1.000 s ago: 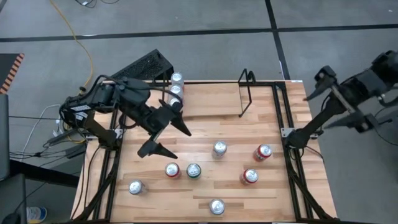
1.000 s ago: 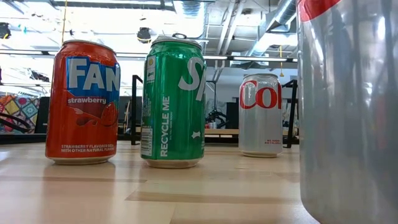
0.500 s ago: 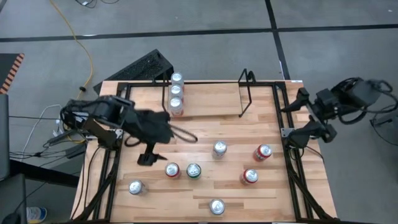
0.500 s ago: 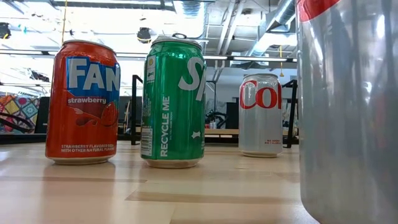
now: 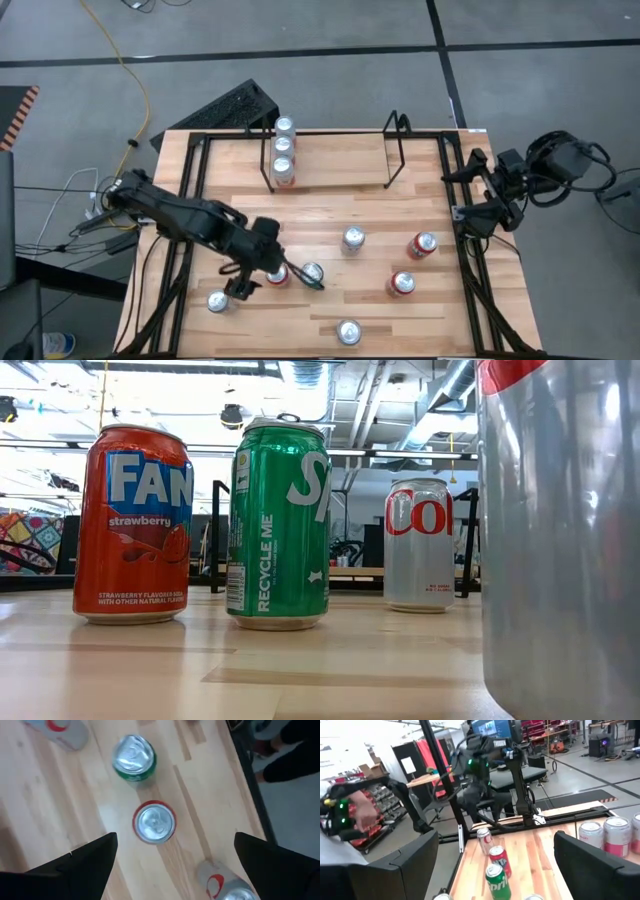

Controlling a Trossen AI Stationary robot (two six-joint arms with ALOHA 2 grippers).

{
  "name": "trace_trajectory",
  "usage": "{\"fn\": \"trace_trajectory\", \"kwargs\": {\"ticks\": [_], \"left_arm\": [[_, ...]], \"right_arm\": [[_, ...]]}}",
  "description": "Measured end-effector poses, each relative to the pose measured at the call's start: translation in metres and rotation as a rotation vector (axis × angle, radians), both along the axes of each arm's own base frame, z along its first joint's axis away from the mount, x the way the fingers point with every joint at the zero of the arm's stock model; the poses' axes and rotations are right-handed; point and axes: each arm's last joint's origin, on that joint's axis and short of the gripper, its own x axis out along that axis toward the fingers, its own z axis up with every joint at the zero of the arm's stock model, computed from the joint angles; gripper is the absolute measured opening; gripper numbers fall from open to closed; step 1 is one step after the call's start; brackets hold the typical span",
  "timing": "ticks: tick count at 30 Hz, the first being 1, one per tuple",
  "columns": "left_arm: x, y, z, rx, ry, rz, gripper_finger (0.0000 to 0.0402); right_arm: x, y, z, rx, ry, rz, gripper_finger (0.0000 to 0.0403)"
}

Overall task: Place canned beverage on shelf
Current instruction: Put the top left red soda can on the shelf

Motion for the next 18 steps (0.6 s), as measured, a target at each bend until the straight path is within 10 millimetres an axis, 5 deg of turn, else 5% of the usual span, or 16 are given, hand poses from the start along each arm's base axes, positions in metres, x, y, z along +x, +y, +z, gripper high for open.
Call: {"fn": "trace_trajectory", "kwargs": {"ticks": [13,18], "left_arm": [[0.015,-0.006,-0.074,0.072,-0.011,-0.059,0.0387],[0.019,-0.008,-0.079,0.062,-0.059,-0.078,0.0387]], "right_arm": [[0.003,0.003,-0.001,0.057,0.01,0.007,0.0369],[0.003,0.003,-0.001,0.058,0.013,0.007,0.0369]]}}
